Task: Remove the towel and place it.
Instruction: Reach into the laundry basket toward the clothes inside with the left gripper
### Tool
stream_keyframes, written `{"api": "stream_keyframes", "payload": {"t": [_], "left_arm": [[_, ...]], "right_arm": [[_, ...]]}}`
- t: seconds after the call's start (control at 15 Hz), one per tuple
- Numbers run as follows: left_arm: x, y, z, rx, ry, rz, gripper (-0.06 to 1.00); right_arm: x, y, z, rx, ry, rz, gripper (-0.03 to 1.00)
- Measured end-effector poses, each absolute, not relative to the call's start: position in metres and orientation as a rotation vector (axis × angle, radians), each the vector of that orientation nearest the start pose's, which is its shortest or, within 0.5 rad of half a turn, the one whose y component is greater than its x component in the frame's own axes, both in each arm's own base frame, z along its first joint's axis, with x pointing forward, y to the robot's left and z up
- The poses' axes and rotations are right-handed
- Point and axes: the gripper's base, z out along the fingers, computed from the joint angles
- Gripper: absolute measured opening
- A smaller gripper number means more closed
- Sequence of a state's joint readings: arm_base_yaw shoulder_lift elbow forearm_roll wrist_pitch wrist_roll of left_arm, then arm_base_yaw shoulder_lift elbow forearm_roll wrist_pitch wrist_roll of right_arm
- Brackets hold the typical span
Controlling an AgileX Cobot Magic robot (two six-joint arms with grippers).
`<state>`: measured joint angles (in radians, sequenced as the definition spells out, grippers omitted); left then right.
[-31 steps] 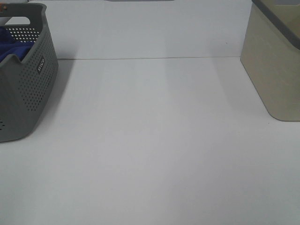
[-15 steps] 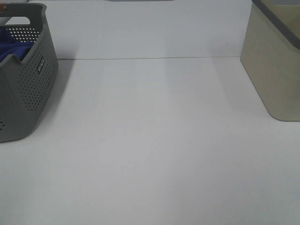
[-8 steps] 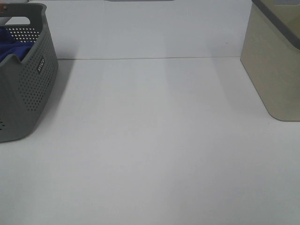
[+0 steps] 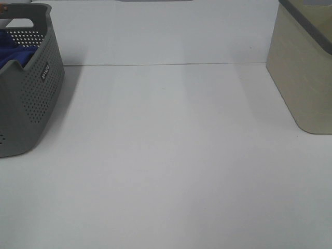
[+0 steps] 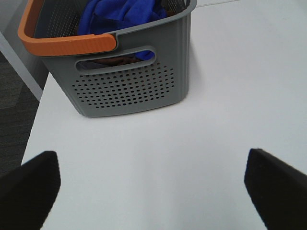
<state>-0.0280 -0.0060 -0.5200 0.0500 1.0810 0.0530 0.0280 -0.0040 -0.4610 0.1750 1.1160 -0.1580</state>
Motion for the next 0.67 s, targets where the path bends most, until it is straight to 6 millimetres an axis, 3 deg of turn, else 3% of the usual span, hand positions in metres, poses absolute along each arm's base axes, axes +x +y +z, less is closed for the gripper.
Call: {"api": "stream_keyframes", "payload": {"t": [0.67], "left_arm": [[-0.0090, 0.0043, 0.2812, 0.079, 2.037, 0.075, 0.99]], "right_arm": [[-0.0048, 0.0141, 0.2631, -0.208, 2.114, 0.136, 0.83]]}}
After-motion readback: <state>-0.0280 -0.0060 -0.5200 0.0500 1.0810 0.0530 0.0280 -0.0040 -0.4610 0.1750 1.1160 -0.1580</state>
